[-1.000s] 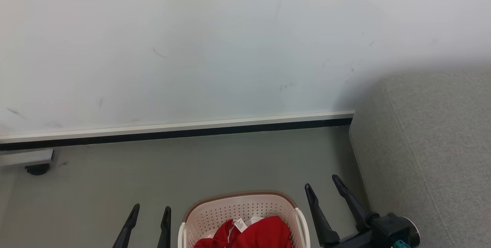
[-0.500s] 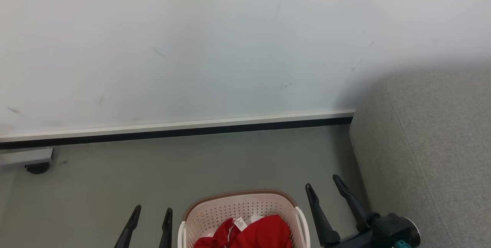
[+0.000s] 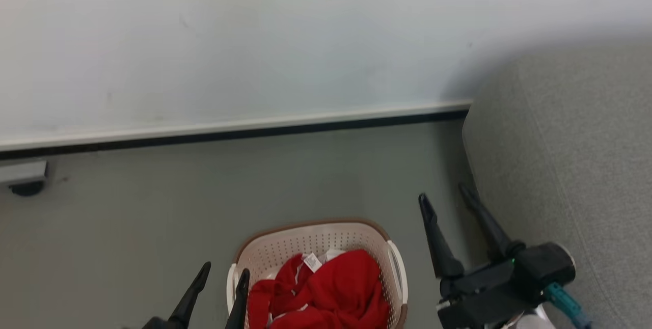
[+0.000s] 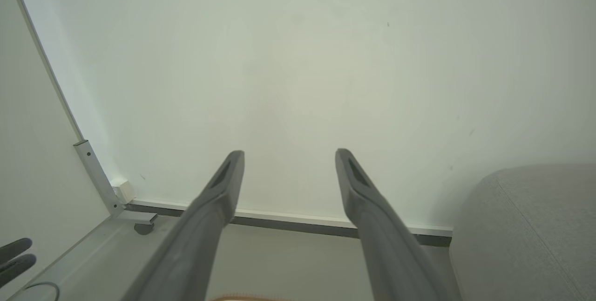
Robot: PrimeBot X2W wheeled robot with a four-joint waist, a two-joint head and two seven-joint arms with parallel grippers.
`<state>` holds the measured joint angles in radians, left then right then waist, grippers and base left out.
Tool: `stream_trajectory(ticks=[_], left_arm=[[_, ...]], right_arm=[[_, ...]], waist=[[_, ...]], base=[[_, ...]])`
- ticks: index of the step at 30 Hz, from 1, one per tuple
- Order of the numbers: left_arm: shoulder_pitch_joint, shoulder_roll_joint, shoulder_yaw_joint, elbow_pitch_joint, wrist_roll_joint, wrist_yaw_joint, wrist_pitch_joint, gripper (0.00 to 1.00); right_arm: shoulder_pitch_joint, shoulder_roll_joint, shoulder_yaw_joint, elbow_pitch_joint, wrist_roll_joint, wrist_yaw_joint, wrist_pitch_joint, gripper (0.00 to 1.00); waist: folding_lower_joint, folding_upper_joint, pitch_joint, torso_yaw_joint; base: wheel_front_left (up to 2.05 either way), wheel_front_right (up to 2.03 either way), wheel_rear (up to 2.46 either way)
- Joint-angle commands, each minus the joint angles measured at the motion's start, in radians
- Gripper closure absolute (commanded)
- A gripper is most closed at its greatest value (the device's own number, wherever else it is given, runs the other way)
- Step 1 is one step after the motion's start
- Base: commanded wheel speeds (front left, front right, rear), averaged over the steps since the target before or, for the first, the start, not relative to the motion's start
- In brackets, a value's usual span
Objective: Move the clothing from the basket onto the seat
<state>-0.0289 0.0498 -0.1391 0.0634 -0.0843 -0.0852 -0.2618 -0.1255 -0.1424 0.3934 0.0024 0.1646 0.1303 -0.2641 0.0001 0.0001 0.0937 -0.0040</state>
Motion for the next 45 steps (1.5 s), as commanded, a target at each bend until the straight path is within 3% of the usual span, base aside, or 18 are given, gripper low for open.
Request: stream_trajectory(ticks=[1,10,18,30,41,45], left_arm=[[-0.035,0.001,-0.006,0.018,0.009,-0.007,-0.003,0.0],[-0.208,0.003,-0.071,0.169,0.021,-0.039,-0.003,0.0],[-0.356,0.054,-0.173,0.327,0.035,-0.045,-0.003,0.0],[-0.641,0.127,-0.356,0.55,0.007,-0.045,-0.003,0.0],[-0.852,0.164,-0.471,0.717,-0.001,-0.045,-0.003,0.0],[-0.921,0.16,-0.478,0.808,0.032,-0.008,0.0,0.0]], right_arm=[[-0.021,0.001,-0.005,-0.007,-0.007,0.001,-0.002,0.0],[-0.173,0.007,-0.008,-0.062,-0.029,0.001,-0.002,0.0],[-0.29,0.021,0.01,-0.109,-0.042,0.001,-0.002,0.0],[-0.407,0.073,0.012,-0.161,-0.024,0.001,-0.002,0.0],[-0.487,0.093,0.007,-0.206,0.002,0.001,-0.002,0.0],[-0.505,0.093,0.014,-0.236,0.051,0.001,-0.002,0.0]], waist=[[-0.0001,-0.0001,0.088,-0.014],[-0.0001,-0.0001,0.268,-0.044],[-0.0001,-0.0001,0.419,-0.099],[-0.0001,-0.0001,0.659,-0.17],[-0.0001,-0.0001,0.807,-0.213],[-0.0001,-0.0001,0.855,-0.237]], base=[[0.0,0.0,0.0],[0.0,0.0,0.0],[0.0,0.0,0.0],[0.0,0.0,0.0],[0.0,0.0,0.0],[0.0,0.0,0.0]])
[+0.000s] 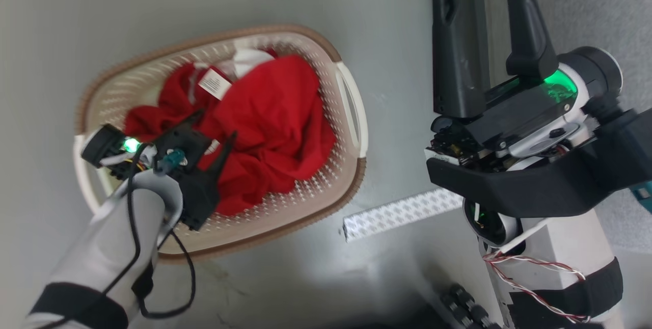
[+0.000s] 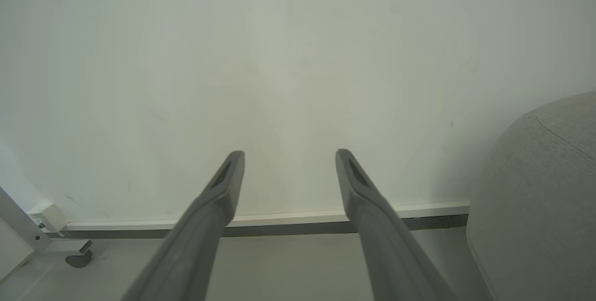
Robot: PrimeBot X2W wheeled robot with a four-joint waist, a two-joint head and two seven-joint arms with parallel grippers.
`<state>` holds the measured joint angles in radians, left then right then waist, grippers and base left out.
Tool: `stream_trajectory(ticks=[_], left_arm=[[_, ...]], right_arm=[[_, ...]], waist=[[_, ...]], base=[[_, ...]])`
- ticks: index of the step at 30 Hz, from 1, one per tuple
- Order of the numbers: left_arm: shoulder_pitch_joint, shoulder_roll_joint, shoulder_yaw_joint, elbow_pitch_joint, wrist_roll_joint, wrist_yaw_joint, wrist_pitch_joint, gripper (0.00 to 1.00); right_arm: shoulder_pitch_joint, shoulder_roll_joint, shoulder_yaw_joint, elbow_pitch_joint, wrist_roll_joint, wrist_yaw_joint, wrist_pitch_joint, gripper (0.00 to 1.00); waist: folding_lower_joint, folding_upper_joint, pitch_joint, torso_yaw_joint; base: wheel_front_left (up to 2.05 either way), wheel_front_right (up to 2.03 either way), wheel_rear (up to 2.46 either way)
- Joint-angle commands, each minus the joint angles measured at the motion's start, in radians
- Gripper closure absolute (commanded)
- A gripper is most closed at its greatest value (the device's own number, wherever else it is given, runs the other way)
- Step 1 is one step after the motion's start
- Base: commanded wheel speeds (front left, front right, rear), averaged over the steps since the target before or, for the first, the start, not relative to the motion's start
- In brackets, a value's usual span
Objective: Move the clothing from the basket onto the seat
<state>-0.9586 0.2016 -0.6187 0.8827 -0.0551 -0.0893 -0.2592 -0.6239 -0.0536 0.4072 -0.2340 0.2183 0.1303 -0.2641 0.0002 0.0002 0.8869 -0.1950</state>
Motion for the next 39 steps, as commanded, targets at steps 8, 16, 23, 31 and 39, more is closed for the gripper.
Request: stream_trajectory(ticks=[8,16,23,31,39], left_arm=[[-0.13,0.002,-0.023,0.18,0.038,0.047,0.038,0.0],[-0.216,0.019,-0.033,0.283,0.047,0.079,0.05,0.0],[-0.242,0.006,-0.06,0.311,0.055,0.068,0.026,1.0],[-0.226,0.005,-0.091,0.265,0.064,0.076,-0.003,1.0],[-0.159,0.015,-0.093,0.151,0.039,0.09,-0.006,1.0]], right_arm=[[-0.024,0.004,0.019,-0.028,0.074,0.001,-0.002,0.0],[-0.033,0.004,0.017,-0.045,0.108,0.001,-0.002,0.0],[-0.036,0.004,0.011,-0.039,0.115,0.001,-0.002,0.0],[-0.037,0.004,0.001,-0.027,0.114,0.001,-0.002,0.0],[-0.016,0.004,-0.005,-0.004,0.092,0.001,-0.002,0.0]], waist=[[-0.0002,-0.0002,0.14,-0.099],[-0.0002,-0.0002,0.184,-0.133],[-0.0002,-0.0002,0.192,-0.132],[-0.0002,-0.0002,0.164,-0.113],[-0.0002,-0.0002,0.096,-0.081]], base=[[0.0,0.0,0.0],[0.0,0.0,0.0],[0.0,0.0,0.0],[0.0,0.0,0.0],[0.0,0.0,0.0]])
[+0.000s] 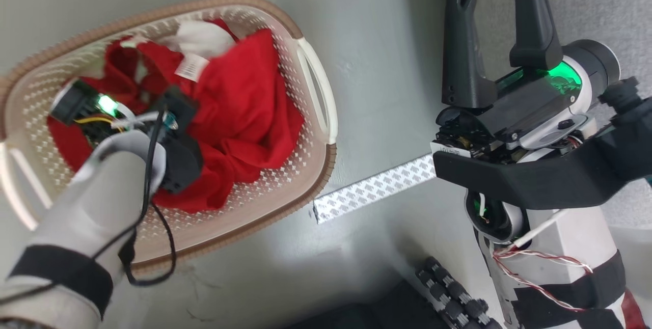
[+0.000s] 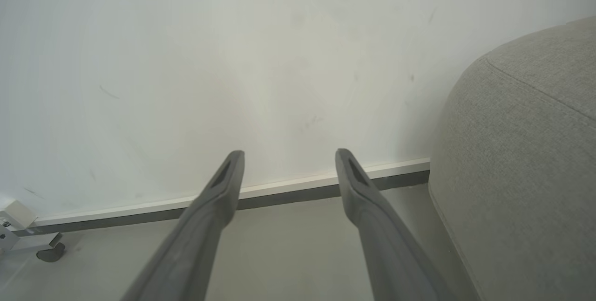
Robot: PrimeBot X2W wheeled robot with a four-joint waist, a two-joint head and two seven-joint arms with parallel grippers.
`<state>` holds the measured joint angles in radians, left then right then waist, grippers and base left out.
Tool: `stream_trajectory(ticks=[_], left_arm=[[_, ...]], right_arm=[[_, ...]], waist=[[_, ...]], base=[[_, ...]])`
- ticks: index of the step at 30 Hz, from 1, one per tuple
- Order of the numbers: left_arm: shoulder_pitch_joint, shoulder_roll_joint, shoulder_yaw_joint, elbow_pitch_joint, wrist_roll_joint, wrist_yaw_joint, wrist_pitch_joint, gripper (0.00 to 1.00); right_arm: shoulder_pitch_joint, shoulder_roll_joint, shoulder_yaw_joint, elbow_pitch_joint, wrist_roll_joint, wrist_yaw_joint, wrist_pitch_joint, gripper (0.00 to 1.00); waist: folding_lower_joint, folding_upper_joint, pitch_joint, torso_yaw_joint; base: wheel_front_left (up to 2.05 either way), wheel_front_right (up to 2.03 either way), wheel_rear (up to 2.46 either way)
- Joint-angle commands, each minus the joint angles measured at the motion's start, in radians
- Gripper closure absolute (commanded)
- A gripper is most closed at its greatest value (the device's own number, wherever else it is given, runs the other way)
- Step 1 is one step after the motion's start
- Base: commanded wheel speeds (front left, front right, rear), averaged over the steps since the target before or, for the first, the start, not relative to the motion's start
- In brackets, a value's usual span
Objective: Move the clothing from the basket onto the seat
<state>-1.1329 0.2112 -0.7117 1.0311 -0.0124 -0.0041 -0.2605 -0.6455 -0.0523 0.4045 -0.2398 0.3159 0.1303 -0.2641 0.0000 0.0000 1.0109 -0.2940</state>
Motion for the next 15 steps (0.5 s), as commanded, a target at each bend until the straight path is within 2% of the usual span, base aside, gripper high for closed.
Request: stream_trajectory(ticks=[1,15], left_arm=[[0.03,0.009,0.001,-0.022,-0.009,0.007,-0.005,1.0],[0.349,0.027,0.069,-0.434,-0.102,0.08,-0.005,1.0]], right_arm=[[0.011,0.002,-0.003,0.006,-0.009,0.001,-0.002,0.0],[0.114,0.001,0.002,0.089,-0.071,0.001,-0.002,0.0]], waist=[[0.0,0.0,-0.041,0.024],[0.0,0.0,-0.299,0.108]], base=[[0.0,0.0,0.0],[0.0,0.0,0.0]])
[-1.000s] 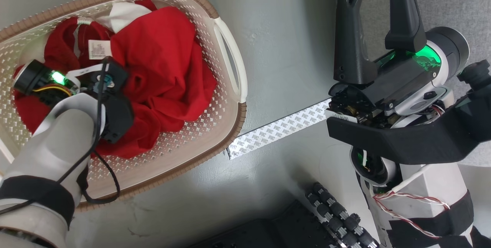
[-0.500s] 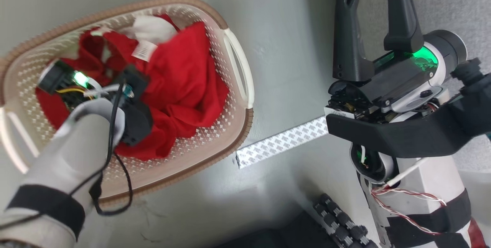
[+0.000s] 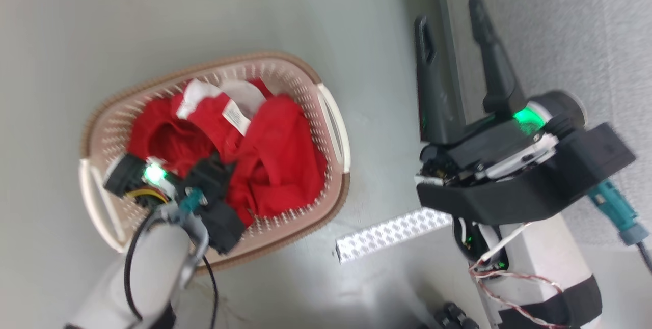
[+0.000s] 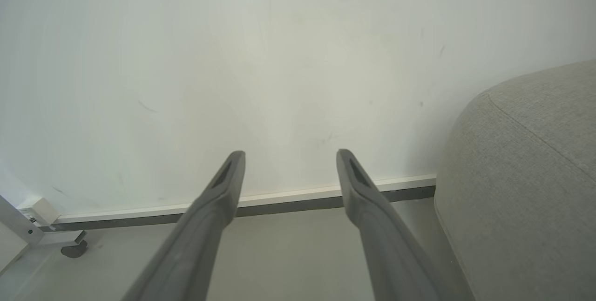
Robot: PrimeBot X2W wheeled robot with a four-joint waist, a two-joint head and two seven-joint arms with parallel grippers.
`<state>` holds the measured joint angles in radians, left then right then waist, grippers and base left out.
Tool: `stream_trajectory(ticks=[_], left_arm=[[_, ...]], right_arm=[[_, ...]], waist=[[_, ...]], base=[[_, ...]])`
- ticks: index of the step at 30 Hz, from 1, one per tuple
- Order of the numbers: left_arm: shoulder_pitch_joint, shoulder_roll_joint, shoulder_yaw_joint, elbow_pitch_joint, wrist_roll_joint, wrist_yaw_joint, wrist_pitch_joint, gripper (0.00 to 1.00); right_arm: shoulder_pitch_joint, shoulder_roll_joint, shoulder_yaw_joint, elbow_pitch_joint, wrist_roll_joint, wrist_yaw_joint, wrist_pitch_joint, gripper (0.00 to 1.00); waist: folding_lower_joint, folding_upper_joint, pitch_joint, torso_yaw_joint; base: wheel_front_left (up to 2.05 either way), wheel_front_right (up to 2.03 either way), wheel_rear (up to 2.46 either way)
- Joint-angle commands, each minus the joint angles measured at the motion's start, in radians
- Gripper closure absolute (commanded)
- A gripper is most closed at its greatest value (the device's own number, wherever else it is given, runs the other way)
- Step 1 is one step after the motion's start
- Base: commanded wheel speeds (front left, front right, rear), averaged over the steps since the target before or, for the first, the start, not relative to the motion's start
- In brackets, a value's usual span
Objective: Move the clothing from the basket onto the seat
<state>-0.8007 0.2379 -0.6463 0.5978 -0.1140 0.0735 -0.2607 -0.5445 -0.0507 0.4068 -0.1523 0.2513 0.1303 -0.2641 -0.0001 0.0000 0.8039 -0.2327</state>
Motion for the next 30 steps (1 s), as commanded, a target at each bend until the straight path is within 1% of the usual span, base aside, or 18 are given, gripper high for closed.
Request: stream_trajectory(ticks=[1,6,9,10,13,21,22,30], left_arm=[[0.039,-0.001,0.006,-0.027,-0.003,0.005,-0.005,1.0],[0.132,0.005,0.03,-0.138,-0.009,0.018,-0.005,1.0],[0.18,0.007,0.052,-0.197,-0.013,0.029,-0.005,1.0],[0.209,0.005,0.068,-0.233,-0.014,0.034,-0.005,1.0],[0.245,0.003,0.091,-0.283,-0.016,0.039,-0.005,1.0],[0.326,-0.007,0.139,-0.39,-0.003,0.039,-0.005,1.0],[0.326,-0.007,0.139,-0.39,-0.003,0.039,-0.005,1.0],[0.386,-0.011,0.184,-0.49,0.011,0.033,-0.005,1.0]], right_arm=[[0.022,0.0,-0.001,0.008,-0.009,0.001,-0.002,0.0],[0.073,-0.001,-0.001,0.037,-0.029,0.001,-0.002,0.0],[0.1,-0.001,-0.001,0.056,-0.044,0.001,-0.002,0.0],[0.118,-0.001,-0.001,0.066,-0.054,0.001,-0.002,0.0],[0.141,-0.01,0.0,0.076,-0.055,0.001,-0.002,0.0],[0.21,-0.027,0.004,0.103,-0.042,0.001,-0.002,0.0],[0.21,-0.027,0.004,0.103,-0.042,0.001,-0.002,0.0],[0.277,-0.036,0.021,0.124,-0.031,0.001,-0.002,0.0]], waist=[[0.0001,0.0,-0.113,0.054],[0.0001,0.0,-0.214,0.079],[0.0001,0.0,-0.269,0.091],[0.0001,0.0,-0.305,0.099],[0.0001,0.0,-0.355,0.108],[0.0001,0.0,-0.482,0.128],[0.0001,0.0,-0.482,0.128],[0.0001,0.0,-0.585,0.126]], base=[[0.0,0.0,0.0],[0.0,0.0,0.0],[0.0,0.0,0.0],[0.0,0.0,0.0],[0.0,0.0,0.0],[0.0,0.0,0.0],[0.0,0.0,0.0],[0.0,0.0,0.0]])
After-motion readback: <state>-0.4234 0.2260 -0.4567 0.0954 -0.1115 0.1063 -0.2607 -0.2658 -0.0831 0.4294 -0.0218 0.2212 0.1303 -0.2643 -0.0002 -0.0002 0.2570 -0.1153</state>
